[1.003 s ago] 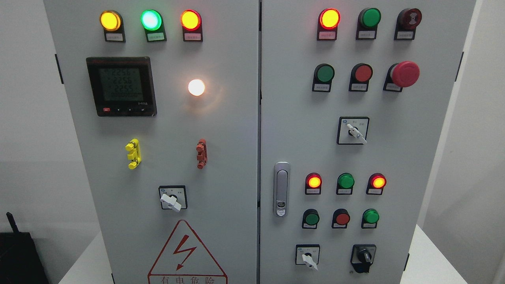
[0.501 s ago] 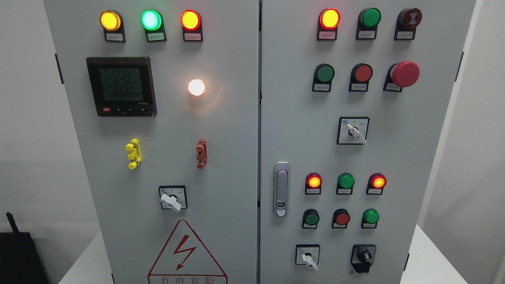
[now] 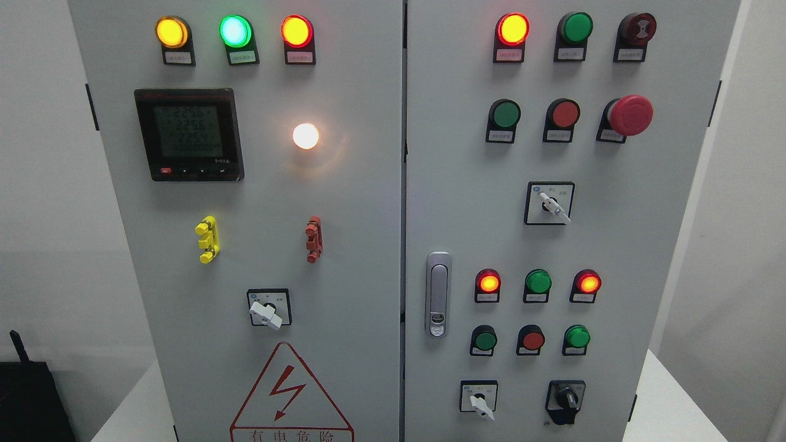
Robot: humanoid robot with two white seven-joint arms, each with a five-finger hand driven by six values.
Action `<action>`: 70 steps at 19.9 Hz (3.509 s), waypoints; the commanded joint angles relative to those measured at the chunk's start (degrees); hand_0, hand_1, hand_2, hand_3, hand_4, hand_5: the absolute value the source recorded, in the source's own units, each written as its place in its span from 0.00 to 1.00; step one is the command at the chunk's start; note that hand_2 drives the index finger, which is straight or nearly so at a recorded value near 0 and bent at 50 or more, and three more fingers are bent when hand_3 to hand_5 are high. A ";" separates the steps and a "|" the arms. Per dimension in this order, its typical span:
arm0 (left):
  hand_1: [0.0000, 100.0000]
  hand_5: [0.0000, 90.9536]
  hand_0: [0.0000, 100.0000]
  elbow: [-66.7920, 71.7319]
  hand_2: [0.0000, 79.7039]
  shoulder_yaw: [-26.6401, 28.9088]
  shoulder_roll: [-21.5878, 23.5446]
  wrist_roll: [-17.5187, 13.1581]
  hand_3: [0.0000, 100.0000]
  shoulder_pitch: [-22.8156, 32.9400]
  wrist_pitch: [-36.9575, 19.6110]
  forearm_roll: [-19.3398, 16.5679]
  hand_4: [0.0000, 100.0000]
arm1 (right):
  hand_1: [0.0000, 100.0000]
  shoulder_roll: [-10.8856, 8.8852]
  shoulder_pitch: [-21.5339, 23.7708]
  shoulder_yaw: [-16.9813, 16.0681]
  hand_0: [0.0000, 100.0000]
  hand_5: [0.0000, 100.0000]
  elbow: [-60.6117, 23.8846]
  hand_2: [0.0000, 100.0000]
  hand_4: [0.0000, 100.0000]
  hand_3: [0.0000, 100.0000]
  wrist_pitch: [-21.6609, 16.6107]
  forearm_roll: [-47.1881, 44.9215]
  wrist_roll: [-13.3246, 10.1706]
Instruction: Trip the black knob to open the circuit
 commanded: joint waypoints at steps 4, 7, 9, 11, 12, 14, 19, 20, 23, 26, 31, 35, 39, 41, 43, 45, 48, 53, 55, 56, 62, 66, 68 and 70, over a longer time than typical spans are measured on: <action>0.39 0.00 0.12 -0.01 0.00 0.07 -0.09 0.01 0.00 -0.23 0.00 0.14 0.00 | 0.38 0.19 0.50 -4.23 0.19 0.00 -6.91 0.00 0.00 0.09 -2.34 -0.19 -0.59; 0.39 0.00 0.12 -0.01 0.00 0.07 -0.09 0.01 0.00 -0.14 -0.08 0.14 0.00 | 0.39 0.19 0.76 -4.67 0.20 0.00 -8.93 0.00 0.04 0.18 -4.36 -0.19 -1.90; 0.39 0.00 0.12 -0.01 0.00 0.07 -0.09 0.01 0.00 -0.23 -0.08 0.14 0.00 | 0.39 0.19 1.46 -4.76 0.21 0.00 -11.21 0.00 0.07 0.22 -5.25 -0.19 -2.52; 0.39 0.00 0.12 -0.01 0.00 0.07 -0.09 0.01 0.00 -0.14 -0.08 0.14 0.00 | 0.40 0.19 2.69 -4.85 0.22 0.00 -14.19 0.00 0.12 0.26 -5.69 -0.19 -2.52; 0.39 0.00 0.12 -0.01 0.00 0.07 -0.09 0.01 0.00 -0.14 -0.08 0.14 0.00 | 0.40 0.19 3.30 -4.85 0.22 0.00 -16.04 0.00 0.15 0.29 -5.78 -0.19 -2.61; 0.39 0.00 0.12 -0.01 0.00 0.07 -0.09 0.01 0.00 -0.14 -0.08 0.14 0.00 | 0.40 0.19 4.62 -5.11 0.22 0.00 -19.73 0.00 0.20 0.33 -5.78 -0.19 -2.79; 0.39 0.00 0.12 -0.01 0.00 0.07 -0.09 0.01 0.00 -0.14 -0.08 0.14 0.00 | 0.43 0.19 5.95 -5.11 0.23 0.04 -25.98 0.00 0.33 0.47 -5.86 -0.19 -3.14; 0.39 0.00 0.12 -0.01 0.00 0.07 -0.09 0.01 0.00 -0.14 -0.08 0.14 0.00 | 0.44 0.19 6.12 -5.11 0.23 0.05 -26.86 0.00 0.34 0.50 -6.47 -0.28 -3.14; 0.39 0.00 0.12 -0.01 0.00 0.07 -0.09 0.01 0.00 -0.23 -0.08 0.14 0.00 | 0.51 0.19 6.47 -5.11 0.31 0.12 -28.62 0.00 0.40 0.65 -9.11 -0.28 -3.14; 0.39 0.00 0.12 -0.01 0.00 0.07 -0.09 0.01 0.00 -0.14 -0.08 0.14 0.00 | 0.55 0.10 6.48 -5.20 0.34 0.17 -29.41 0.00 0.45 0.69 -12.09 -0.28 -3.05; 0.39 0.00 0.12 -0.01 0.00 0.07 -0.09 0.01 0.00 -0.14 -0.08 0.14 0.00 | 0.62 0.19 6.74 -5.90 0.34 0.31 -32.31 0.00 0.54 0.71 -19.04 -0.36 -3.05; 0.39 0.00 0.12 -0.01 0.00 0.07 -0.09 0.01 0.00 -0.14 -0.08 0.14 0.00 | 0.63 0.19 7.62 -6.52 0.34 0.42 -37.40 0.00 0.61 0.74 -19.49 -0.37 -3.05; 0.39 0.00 0.12 -0.01 0.00 0.07 -0.09 0.01 0.00 -0.23 -0.08 0.14 0.00 | 0.65 0.19 7.62 -7.75 0.32 0.52 -40.48 0.00 0.66 0.79 -19.66 -0.37 -3.05; 0.39 0.00 0.12 -0.01 0.00 0.07 -0.09 0.01 0.00 -0.23 -0.08 0.14 0.00 | 0.65 0.19 7.62 -7.93 0.34 0.54 -41.54 0.00 0.68 0.80 -19.75 -0.37 -3.05; 0.39 0.00 0.12 -0.01 0.00 0.07 -0.09 0.01 0.00 -0.23 -0.08 0.14 0.00 | 0.66 0.19 7.62 -8.01 0.37 0.57 -42.85 0.00 0.69 0.81 -19.84 -0.45 -3.05; 0.39 0.00 0.12 -0.01 0.00 0.07 -0.09 0.01 0.00 -0.14 -0.08 0.14 0.00 | 0.67 0.19 7.62 -8.19 0.41 0.59 -44.00 0.00 0.70 0.83 -19.84 -0.63 -3.05; 0.39 0.00 0.12 -0.01 0.00 0.07 -0.09 0.01 0.00 -0.14 -0.08 0.14 0.00 | 0.68 0.19 7.53 -8.98 0.46 0.61 -45.93 0.00 0.71 0.85 -19.84 -0.72 -3.05; 0.39 0.00 0.12 -0.01 0.00 0.07 -0.09 0.01 0.00 -0.23 -0.08 0.14 0.00 | 0.71 0.19 7.62 -9.94 0.51 0.63 -50.32 0.00 0.72 0.86 -19.84 -0.72 -3.14; 0.39 0.00 0.12 -0.01 0.00 0.07 -0.09 0.01 0.00 -0.23 -0.08 0.14 0.00 | 0.71 0.19 7.62 -10.12 0.55 0.65 -52.43 0.00 0.73 0.86 -20.36 -0.72 -3.14; 0.39 0.00 0.12 -0.01 0.00 0.07 -0.09 0.01 0.00 -0.23 0.00 0.14 0.00 | 0.72 0.10 7.62 -10.21 0.58 0.67 -53.22 0.00 0.74 0.87 -20.89 -0.72 -3.14; 0.39 0.00 0.12 -0.01 0.00 0.07 -0.09 0.01 0.00 -0.14 -0.08 0.14 0.00 | 0.75 0.10 7.62 -10.12 0.74 0.78 -59.20 0.00 0.80 0.92 -20.98 -0.72 -3.14; 0.39 0.00 0.12 -0.01 0.00 0.07 -0.09 0.01 0.00 -0.14 -0.08 0.14 0.00 | 0.77 0.19 7.53 -10.12 0.80 0.88 -62.80 0.00 0.86 0.97 -20.54 -0.80 -3.40; 0.39 0.00 0.12 -0.01 0.00 0.07 -0.09 0.01 0.00 -0.23 -0.08 0.14 0.00 | 0.78 0.10 7.44 -10.04 0.83 0.91 -64.21 0.00 0.87 0.98 -20.45 -0.80 -4.80; 0.39 0.00 0.12 -0.01 0.00 0.07 -0.09 0.01 0.00 -0.14 -0.08 0.14 0.00 | 0.81 0.10 7.44 -9.86 0.87 0.92 -65.88 0.00 0.89 1.00 -20.45 -0.80 -5.16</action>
